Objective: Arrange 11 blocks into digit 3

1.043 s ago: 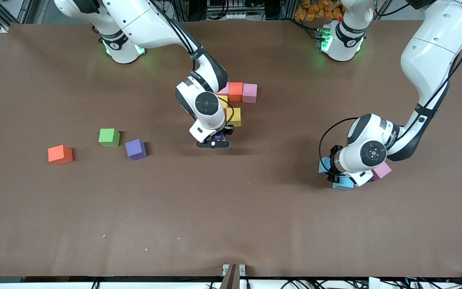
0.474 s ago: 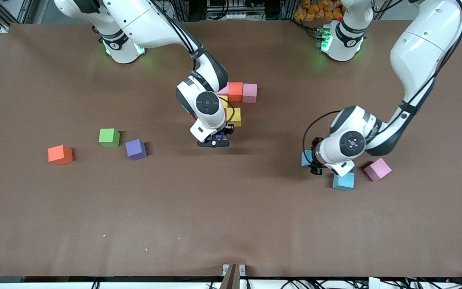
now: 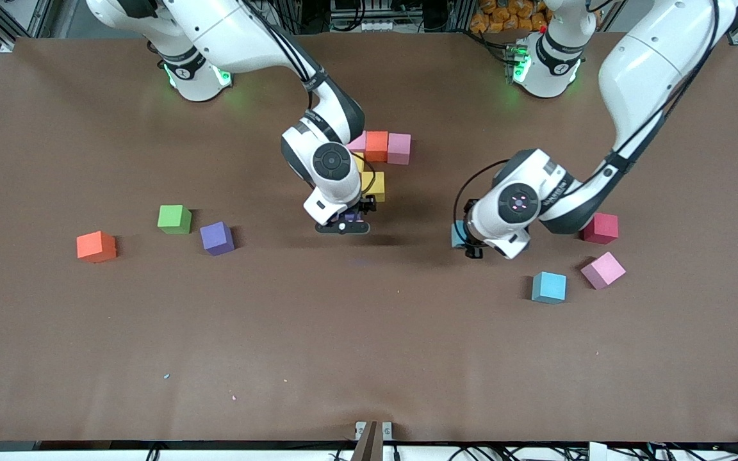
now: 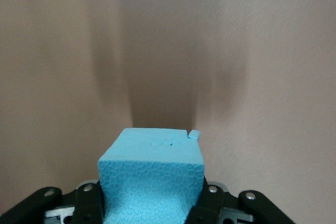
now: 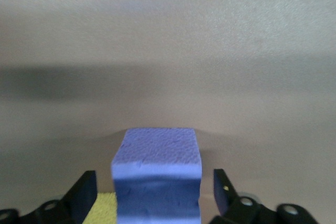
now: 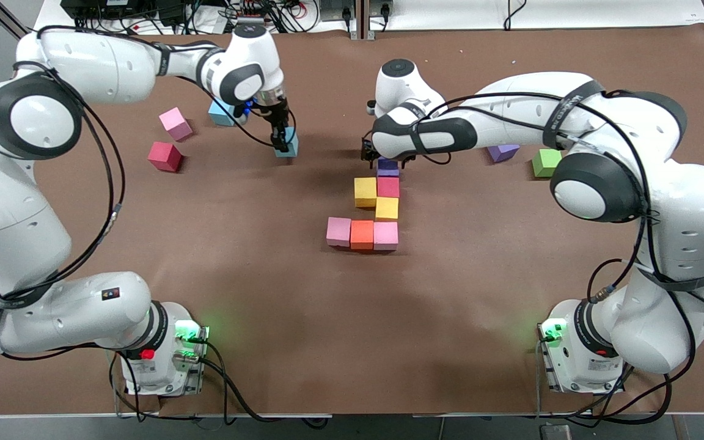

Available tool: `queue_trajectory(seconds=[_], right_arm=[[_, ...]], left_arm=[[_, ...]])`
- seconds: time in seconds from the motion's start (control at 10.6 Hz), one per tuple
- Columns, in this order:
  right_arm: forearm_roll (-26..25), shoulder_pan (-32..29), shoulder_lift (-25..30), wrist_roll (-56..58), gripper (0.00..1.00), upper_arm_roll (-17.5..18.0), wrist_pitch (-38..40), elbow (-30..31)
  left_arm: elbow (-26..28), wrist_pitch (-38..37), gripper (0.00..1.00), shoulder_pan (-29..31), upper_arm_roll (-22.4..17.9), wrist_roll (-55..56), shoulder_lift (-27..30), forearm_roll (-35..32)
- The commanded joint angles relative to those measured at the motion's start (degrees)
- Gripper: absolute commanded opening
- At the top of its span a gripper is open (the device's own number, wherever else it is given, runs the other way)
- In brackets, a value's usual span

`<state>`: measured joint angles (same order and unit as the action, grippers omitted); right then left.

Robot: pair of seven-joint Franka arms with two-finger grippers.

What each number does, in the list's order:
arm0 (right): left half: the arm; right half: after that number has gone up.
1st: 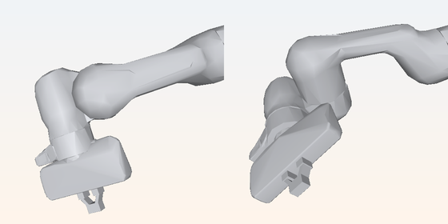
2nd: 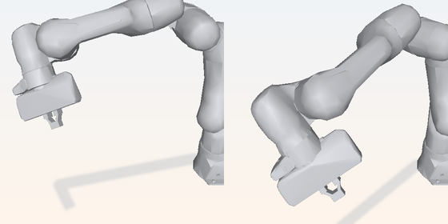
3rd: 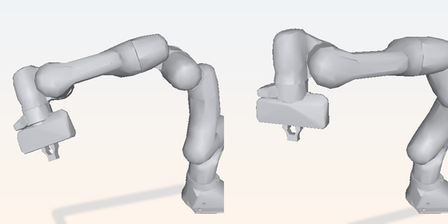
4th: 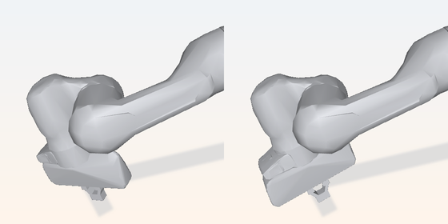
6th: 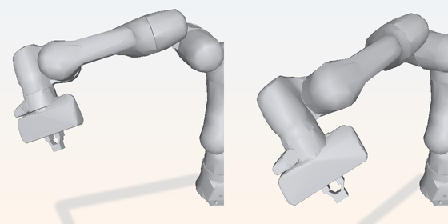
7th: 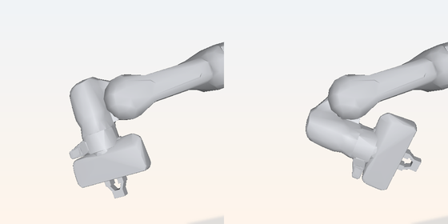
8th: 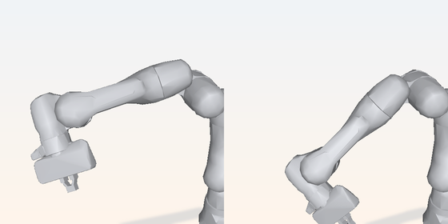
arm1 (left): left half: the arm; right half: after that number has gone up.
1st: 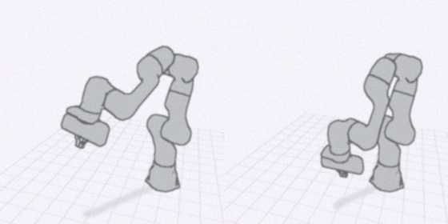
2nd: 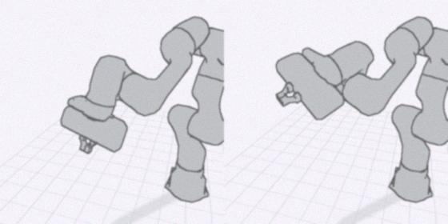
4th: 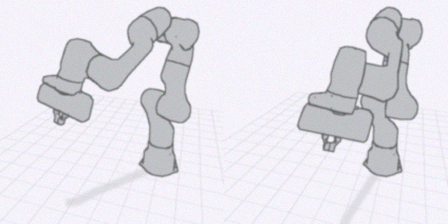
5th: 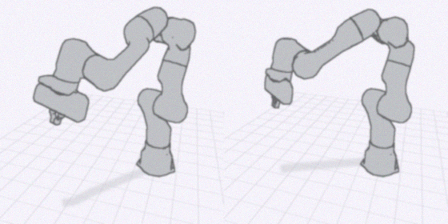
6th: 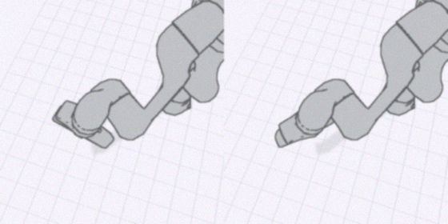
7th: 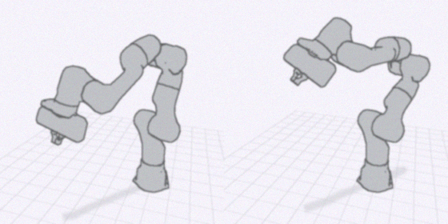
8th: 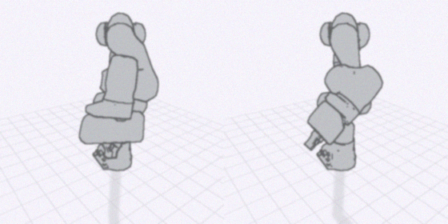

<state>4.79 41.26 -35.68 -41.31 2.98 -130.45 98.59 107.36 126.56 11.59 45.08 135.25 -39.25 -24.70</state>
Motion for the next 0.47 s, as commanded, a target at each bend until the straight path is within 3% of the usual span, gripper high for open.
queue_trajectory(seconds=[0.0,0.38], right_arm=[[0.4,-0.91,4.9,0.26,1.0,-0.08,3.17,1.34],[-0.04,-6.78,7.64,10.33,1.0,-0.69,8.7,2.05]], left_arm=[[1.44,0.09,0.0,-2.79,0.45,4.74,1.72,-0.34],[3.9,3.42,0.0,-6.4,1.15,13.01,2.15,-1.31]])
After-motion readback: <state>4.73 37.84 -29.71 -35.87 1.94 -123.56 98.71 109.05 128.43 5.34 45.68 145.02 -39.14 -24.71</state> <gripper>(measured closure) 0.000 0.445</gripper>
